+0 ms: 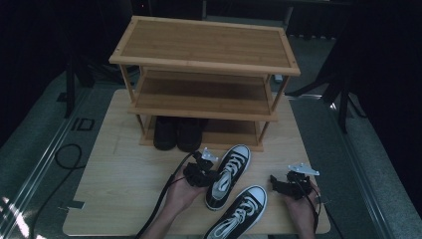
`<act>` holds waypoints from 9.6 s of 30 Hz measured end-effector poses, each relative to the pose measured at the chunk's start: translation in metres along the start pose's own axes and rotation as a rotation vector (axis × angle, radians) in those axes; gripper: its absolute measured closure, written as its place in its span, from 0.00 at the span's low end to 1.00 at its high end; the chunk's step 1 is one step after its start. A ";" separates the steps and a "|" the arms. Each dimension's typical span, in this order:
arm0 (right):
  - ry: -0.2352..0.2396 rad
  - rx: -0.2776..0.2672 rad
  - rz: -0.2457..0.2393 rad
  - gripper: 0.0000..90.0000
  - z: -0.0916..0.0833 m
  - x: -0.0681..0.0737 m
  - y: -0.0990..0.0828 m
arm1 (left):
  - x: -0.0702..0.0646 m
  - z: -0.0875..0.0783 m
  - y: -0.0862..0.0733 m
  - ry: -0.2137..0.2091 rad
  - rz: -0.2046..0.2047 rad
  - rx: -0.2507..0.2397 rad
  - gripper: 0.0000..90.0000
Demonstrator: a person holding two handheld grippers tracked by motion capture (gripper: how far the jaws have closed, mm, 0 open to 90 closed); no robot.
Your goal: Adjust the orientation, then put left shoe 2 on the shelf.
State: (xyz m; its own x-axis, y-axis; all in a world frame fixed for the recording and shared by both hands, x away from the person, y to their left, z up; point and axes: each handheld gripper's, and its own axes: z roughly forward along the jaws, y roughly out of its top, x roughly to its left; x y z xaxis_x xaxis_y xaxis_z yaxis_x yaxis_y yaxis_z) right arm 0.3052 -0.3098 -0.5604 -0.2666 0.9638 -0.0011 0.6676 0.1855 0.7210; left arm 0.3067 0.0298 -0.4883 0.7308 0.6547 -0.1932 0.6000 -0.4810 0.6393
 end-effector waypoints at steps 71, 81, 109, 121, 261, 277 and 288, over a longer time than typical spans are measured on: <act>0.252 0.146 -0.169 0.82 -0.044 0.153 0.063 | 0.054 0.054 0.021 0.263 0.015 -0.144 0.73; 0.238 0.145 -0.172 0.87 -0.042 0.153 0.062 | 0.057 0.080 0.028 0.359 0.004 -0.138 0.87; 0.180 0.171 -0.088 0.93 -0.034 0.155 0.060 | 0.068 0.106 0.044 0.425 0.012 -0.162 0.98; 0.204 0.155 -0.036 0.97 -0.035 0.150 0.060 | 0.075 0.113 0.044 0.421 -0.008 -0.182 1.00; 0.733 0.038 -0.356 0.98 -0.132 0.012 0.192 | 0.077 0.112 0.043 0.401 -0.043 -0.192 1.00; 0.739 -0.004 -0.330 0.98 -0.133 0.018 0.216 | 0.076 0.112 0.043 0.414 -0.049 -0.191 1.00; 0.724 -0.024 -0.310 0.98 -0.126 0.025 0.230 | 0.076 0.112 0.043 0.416 -0.050 -0.191 1.00</act>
State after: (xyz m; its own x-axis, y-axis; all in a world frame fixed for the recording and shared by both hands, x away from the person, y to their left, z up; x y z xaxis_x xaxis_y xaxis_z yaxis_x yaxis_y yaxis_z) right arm 0.3643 -0.2669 -0.3071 -0.8300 0.5029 0.2412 0.4758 0.4129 0.7766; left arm 0.4246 -0.0061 -0.5585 0.4865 0.8714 0.0629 0.5319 -0.3525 0.7700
